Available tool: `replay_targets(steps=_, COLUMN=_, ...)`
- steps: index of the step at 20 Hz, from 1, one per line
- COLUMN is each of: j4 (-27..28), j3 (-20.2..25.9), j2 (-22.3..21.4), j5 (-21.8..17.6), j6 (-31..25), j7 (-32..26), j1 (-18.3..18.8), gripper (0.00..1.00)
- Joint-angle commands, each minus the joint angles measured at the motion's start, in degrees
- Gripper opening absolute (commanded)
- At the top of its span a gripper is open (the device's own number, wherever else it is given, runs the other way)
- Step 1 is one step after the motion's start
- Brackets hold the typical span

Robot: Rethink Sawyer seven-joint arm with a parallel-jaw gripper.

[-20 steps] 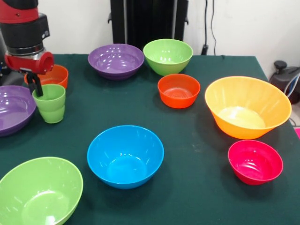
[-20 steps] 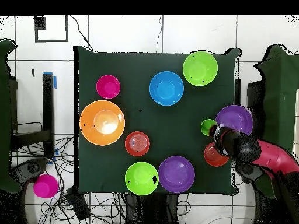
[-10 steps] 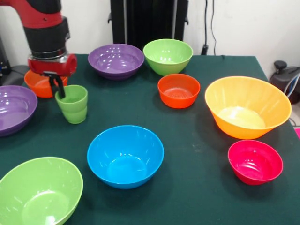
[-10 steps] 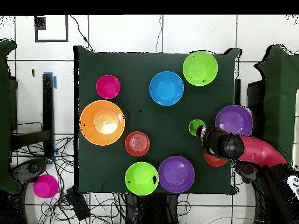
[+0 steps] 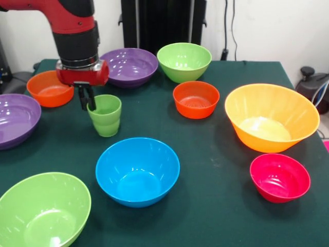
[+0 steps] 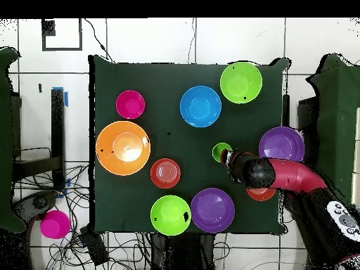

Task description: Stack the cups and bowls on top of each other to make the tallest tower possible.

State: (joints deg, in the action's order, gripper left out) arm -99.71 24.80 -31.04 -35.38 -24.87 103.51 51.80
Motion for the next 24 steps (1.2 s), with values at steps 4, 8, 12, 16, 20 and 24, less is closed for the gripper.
replay_targets(steps=4, j4=-3.80, j3=0.39, j2=1.84, j5=-2.56, j6=1.99, j7=-0.23, j1=-2.34, gripper=0.00)
replay_targets(steps=8, j4=-3.78, j3=0.51, j2=2.27, j5=-2.30, j6=2.30, j7=0.25, j1=-2.61, gripper=0.00)
replay_targets(steps=12, j4=-2.62, j3=0.67, j2=2.95, j5=-1.88, j6=1.68, j7=0.16, j1=-2.81, gripper=0.00)
replay_targets(steps=16, j4=-1.25, j3=1.84, j2=3.93, j5=-0.61, j6=0.25, j7=-0.38, j1=-2.98, gripper=0.00)
replay_targets(steps=20, j4=-0.16, j3=1.72, j2=4.70, j5=-0.11, j6=0.86, j7=1.15, j1=-4.53, gripper=0.00)
replay_targets(steps=24, j4=2.51, j3=1.45, j2=6.23, j5=0.07, j6=1.36, j7=2.09, j1=-6.27, gripper=0.00)
